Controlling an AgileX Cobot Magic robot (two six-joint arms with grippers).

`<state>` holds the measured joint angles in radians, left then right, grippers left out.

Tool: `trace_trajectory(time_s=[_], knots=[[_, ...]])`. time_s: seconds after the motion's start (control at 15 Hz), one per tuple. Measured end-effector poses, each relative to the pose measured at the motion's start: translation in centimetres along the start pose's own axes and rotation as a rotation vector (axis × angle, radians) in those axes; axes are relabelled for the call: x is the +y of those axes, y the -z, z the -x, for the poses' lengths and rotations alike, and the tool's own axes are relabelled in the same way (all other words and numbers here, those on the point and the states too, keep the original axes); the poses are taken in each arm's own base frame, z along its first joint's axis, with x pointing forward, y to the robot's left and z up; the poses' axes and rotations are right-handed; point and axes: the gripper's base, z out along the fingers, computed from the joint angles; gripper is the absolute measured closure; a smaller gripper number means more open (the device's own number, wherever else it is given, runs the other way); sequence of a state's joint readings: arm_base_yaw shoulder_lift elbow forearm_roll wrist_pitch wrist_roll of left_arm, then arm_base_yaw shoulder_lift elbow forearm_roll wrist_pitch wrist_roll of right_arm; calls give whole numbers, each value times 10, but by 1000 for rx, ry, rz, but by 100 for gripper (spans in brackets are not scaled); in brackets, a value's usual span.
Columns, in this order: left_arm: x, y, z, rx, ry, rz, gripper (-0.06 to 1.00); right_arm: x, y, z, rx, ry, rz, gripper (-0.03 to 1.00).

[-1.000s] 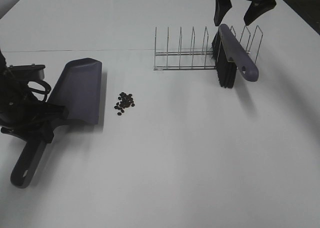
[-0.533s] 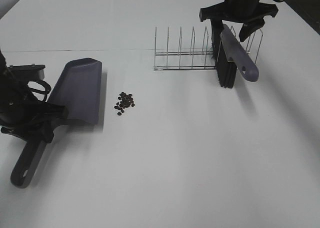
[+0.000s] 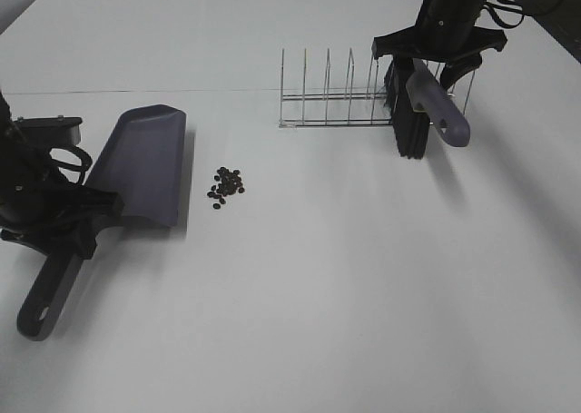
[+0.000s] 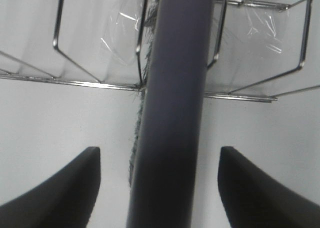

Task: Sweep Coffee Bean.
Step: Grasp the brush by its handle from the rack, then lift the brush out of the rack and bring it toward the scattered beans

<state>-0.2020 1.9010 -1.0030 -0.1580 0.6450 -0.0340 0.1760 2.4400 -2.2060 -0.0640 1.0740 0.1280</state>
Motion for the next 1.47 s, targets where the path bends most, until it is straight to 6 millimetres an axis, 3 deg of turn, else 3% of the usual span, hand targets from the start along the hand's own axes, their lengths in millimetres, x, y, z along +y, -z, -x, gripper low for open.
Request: trace_trajectory(time_s=[0.67,0.87,1.0,1.47], knots=[[0,0,0,-1,-3,2,60,2,-28,1,-43,-1,11,39],[0,0,0,-1,-3,2,60,1,-34,-2,-19,5,0,49],[0,0,0,-1,-3,2,60,-1,-33,-1,-26,19,-26,66],[0,0,0,-1,-3,2,60,-4,-27,1,-17,0,-50,66]])
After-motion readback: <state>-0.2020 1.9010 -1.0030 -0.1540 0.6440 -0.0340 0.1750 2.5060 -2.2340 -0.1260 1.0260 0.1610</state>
